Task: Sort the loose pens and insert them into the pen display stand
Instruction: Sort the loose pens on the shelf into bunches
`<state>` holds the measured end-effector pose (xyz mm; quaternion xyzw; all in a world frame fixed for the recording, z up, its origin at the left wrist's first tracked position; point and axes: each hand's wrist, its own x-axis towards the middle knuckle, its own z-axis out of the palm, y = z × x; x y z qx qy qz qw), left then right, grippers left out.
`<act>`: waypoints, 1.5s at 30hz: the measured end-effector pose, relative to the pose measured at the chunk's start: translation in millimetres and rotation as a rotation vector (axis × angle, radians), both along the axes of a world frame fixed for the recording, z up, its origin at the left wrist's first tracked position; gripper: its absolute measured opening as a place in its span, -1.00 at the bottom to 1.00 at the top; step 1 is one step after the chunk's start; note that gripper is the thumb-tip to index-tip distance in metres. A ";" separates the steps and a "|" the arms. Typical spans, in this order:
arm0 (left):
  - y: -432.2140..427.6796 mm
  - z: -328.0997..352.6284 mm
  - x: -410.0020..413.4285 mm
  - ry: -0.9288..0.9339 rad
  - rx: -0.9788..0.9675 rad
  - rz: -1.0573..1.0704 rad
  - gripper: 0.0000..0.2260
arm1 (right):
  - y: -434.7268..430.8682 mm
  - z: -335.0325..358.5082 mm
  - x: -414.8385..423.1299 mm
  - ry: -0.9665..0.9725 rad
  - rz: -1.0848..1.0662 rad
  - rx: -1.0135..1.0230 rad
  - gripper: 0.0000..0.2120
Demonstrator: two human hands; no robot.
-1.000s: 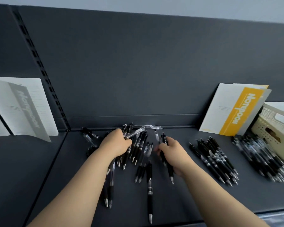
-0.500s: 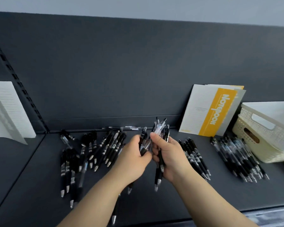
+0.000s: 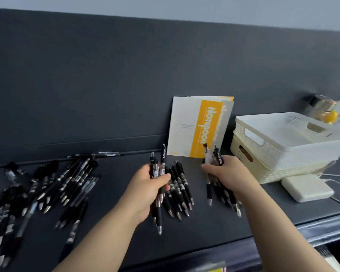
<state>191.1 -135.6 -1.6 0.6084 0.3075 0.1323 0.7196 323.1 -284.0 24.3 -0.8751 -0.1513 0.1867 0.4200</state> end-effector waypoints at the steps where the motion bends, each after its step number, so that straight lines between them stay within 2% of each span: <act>1: -5.9 0.1 5.6 -0.008 -0.060 0.008 -0.87 | -9.2 -2.6 10.1 -0.094 -0.006 -0.085 -0.71; 4: -21.2 -3.4 19.8 -0.011 -0.143 0.008 -0.87 | -28.0 -11.0 37.7 -0.235 -0.014 -0.237 -0.70; 9: -41.4 -10.2 34.9 0.015 -0.139 -0.020 -0.87 | -37.5 -23.1 61.1 -0.270 0.016 -0.354 -0.74; 15: -52.1 -14.6 44.0 0.030 -0.127 -0.003 -0.88 | -40.8 -38.9 68.9 -0.344 0.029 -0.347 -0.77; 18: -54.6 -14.2 45.7 0.018 -0.167 0.014 -0.88 | -42.3 -42.4 67.2 -0.439 0.047 -0.378 -0.68; 21: -56.3 -13.7 47.1 -0.016 -0.258 0.018 -0.88 | -40.0 -31.3 57.8 -0.507 0.088 -0.257 -0.76; 23: -57.7 -13.2 48.2 -0.042 -0.316 0.012 -0.87 | -35.4 -20.7 48.6 -0.370 0.153 -0.083 -0.80; 27: -57.1 -13.0 46.6 -0.084 -0.420 -0.002 -0.82 | -19.6 -17.4 31.9 0.427 0.131 0.508 -0.81; 28: -55.7 -13.0 45.1 -0.094 -0.436 -0.007 -0.80 | -16.3 -20.0 30.4 0.532 0.119 0.586 -0.81; 30: -52.0 -13.0 42.3 -0.114 -0.456 -0.007 -0.79 | -10.0 -24.9 28.1 0.583 0.124 0.616 -0.82; 35: -48.5 -9.4 41.3 -0.133 -0.482 -0.001 -0.75 | 0.1 -22.4 8.4 0.433 0.316 0.487 -0.94; 37: -46.5 -8.4 43.5 -0.150 -0.520 0.043 -0.77 | 3.1 -18.0 -1.1 0.326 0.416 0.398 -0.86; 41: -39.1 -7.8 48.4 -0.157 -0.565 0.221 -0.86 | 6.3 -21.6 -12.1 -0.091 0.491 0.008 -0.70; 45: -35.9 -10.7 52.5 -0.172 -0.606 0.307 -0.88 | 4.8 -25.1 -13.4 -0.143 0.526 -0.056 -0.71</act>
